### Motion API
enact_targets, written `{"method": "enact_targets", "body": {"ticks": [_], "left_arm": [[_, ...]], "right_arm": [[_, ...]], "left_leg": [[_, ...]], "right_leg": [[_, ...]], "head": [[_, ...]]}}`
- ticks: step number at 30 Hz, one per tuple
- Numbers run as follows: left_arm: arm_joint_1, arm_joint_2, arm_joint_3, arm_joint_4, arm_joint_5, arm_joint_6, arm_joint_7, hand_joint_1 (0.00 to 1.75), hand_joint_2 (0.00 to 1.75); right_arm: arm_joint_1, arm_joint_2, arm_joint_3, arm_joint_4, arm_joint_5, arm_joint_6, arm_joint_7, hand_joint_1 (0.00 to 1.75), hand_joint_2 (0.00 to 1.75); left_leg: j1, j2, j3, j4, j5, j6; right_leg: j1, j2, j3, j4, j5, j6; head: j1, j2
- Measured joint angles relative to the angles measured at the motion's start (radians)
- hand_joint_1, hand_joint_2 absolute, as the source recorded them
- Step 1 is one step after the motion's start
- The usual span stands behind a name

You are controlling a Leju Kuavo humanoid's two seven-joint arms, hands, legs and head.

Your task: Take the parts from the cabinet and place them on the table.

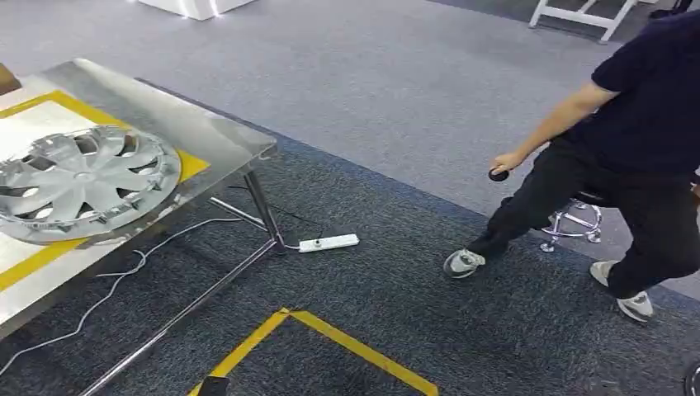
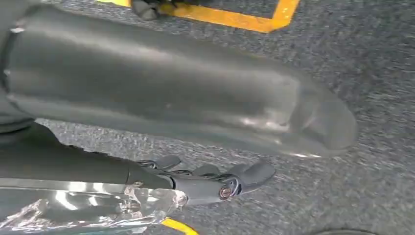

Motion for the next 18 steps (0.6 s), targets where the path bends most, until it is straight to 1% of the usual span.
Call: {"method": "enact_targets", "body": {"ticks": [1,2,3,5,6,7,8,9,10,11,12,13,14,15,16,17,18], "left_arm": [[0.0,0.001,-0.001,0.0,-0.002,0.001,0.002,0.0,0.0],[0.0,0.002,-0.001,0.0,-0.002,0.004,0.004,0.0,0.0],[-0.002,0.004,-0.001,0.0,-0.004,0.007,0.007,0.0,0.0],[-0.005,0.004,-0.005,0.0,-0.009,0.011,0.013,0.0,0.0],[-0.006,0.004,-0.008,0.0,-0.013,0.013,0.013,0.0,0.0],[-0.006,0.004,-0.01,0.0,-0.019,0.015,0.013,0.0,0.0],[-0.006,0.004,-0.014,0.0,-0.029,0.015,0.013,0.0,0.0],[-0.005,0.004,-0.02,0.0,-0.029,0.014,0.015,0.0,0.0],[-0.005,0.005,-0.024,0.0,-0.026,0.01,0.019,0.0,0.0],[-0.004,0.006,-0.025,0.0,-0.024,0.006,0.022,0.0,0.0],[-0.004,0.007,-0.026,0.0,-0.023,0.005,0.026,0.0,0.0],[-0.005,0.007,-0.027,0.0,-0.024,0.004,0.03,0.0,0.0],[-0.005,0.007,-0.028,0.0,-0.027,0.004,0.031,0.0,0.0],[-0.005,0.007,-0.03,0.0,-0.028,0.004,0.034,0.0,0.0],[-0.006,0.008,-0.031,0.0,-0.028,0.004,0.034,0.0,0.0],[-0.006,0.008,-0.032,0.0,-0.029,0.004,0.035,0.0,0.0],[-0.007,0.01,-0.033,0.0,-0.031,0.005,0.036,0.0,0.0]], "right_arm": [[-0.003,0.006,0.009,0.001,0.009,0.007,0.0,0.0,0.0],[-0.008,0.009,0.016,0.001,0.014,0.011,0.0,0.0,0.0],[-0.009,0.013,0.021,0.002,0.019,0.02,0.0,0.0,0.0],[-0.004,0.017,0.033,0.005,0.029,0.044,0.003,0.0,0.0],[-0.005,0.017,0.037,0.006,0.03,0.066,0.011,0.0,0.0],[-0.006,0.018,0.039,0.006,0.029,0.113,0.035,0.0,0.0],[-0.011,0.018,0.04,0.008,0.028,0.178,0.073,0.0,0.0],[-0.014,0.017,0.043,0.01,0.037,0.239,0.119,0.0,0.0],[-0.014,0.017,0.051,0.011,0.053,0.281,0.17,0.0,0.0],[-0.013,0.017,0.063,0.012,0.066,0.298,0.213,0.0,0.0],[-0.008,0.017,0.068,0.013,0.069,0.306,0.235,0.0,0.0],[-0.004,0.018,0.071,0.014,0.069,0.316,0.247,0.0,0.0],[-0.003,0.019,0.075,0.015,0.071,0.322,0.254,0.0,0.0],[-0.003,0.019,0.082,0.016,0.071,0.323,0.258,0.0,0.0],[-0.004,0.019,0.084,0.016,0.072,0.325,0.258,0.0,0.0],[-0.007,0.019,0.087,0.016,0.073,0.329,0.26,0.0,0.0],[-0.008,0.019,0.089,0.016,0.074,0.331,0.26,0.0,0.0]], "left_leg": [[-0.007,0.008,0.003,0.002,-0.005,-0.007],[-0.012,0.015,0.002,0.007,-0.011,-0.013],[-0.012,0.021,0.004,0.004,-0.009,-0.015],[-0.01,0.036,0.007,0.003,-0.008,-0.02],[-0.008,0.035,0.005,0.005,-0.015,-0.028],[-0.004,-0.012,-0.002,0.03,-0.039,-0.035],[-0.002,-0.042,-0.028,0.092,-0.08,-0.036],[-0.002,-0.055,-0.063,0.169,-0.119,-0.037],[-0.002,-0.062,-0.108,0.261,-0.156,-0.037],[-0.002,-0.065,-0.138,0.32,-0.17,-0.037],[-0.002,-0.066,-0.145,0.327,-0.157,-0.035],[-0.001,-0.069,-0.133,0.29,-0.12,-0.032],[-0.001,-0.073,-0.11,0.236,-0.083,-0.029],[0.0,-0.088,-0.066,0.142,-0.03,-0.025],[0.004,-0.13,-0.028,0.061,0.003,-0.023],[0.008,-0.153,-0.014,0.018,-0.003,-0.023],[0.007,-0.142,-0.02,0.025,-0.004,-0.026]], "right_leg": [[0.004,-0.044,0.03,-0.058,-0.006,0.001],[0.004,-0.027,0.04,-0.062,0.0,-0.014],[0.006,-0.015,0.035,-0.058,-0.002,-0.024],[0.009,0.002,0.027,-0.054,-0.001,-0.036],[0.005,0.01,0.028,-0.058,0.003,-0.045],[0.004,0.019,0.027,-0.059,0.005,-0.052],[0.004,0.028,0.025,-0.059,0.007,-0.058],[0.004,0.038,0.023,-0.059,0.008,-0.061],[0.005,0.051,0.021,-0.059,0.009,-0.062],[0.005,0.063,0.02,-0.059,0.01,-0.063],[0.006,0.075,0.02,-0.059,0.01,-0.063],[0.006,0.087,0.02,-0.059,0.011,-0.063],[0.005,0.098,0.02,-0.059,0.012,-0.061],[0.003,0.112,0.021,-0.059,0.014,-0.059],[0.001,0.124,0.019,-0.059,0.017,-0.055],[0.009,0.138,0.01,-0.049,0.015,-0.049],[0.007,0.146,0.004,-0.052,0.02,-0.043]], "head": [[0.001,0.0],[-0.001,0.0],[-0.004,0.0],[-0.003,0.0],[-0.003,0.0],[-0.006,0.0],[-0.005,0.0],[-0.007,0.0],[-0.006,0.0],[-0.006,0.0],[-0.006,0.0],[-0.006,0.0],[-0.006,0.0],[-0.006,0.0],[-0.006,0.0],[-0.008,0.0],[-0.005,0.0]]}}
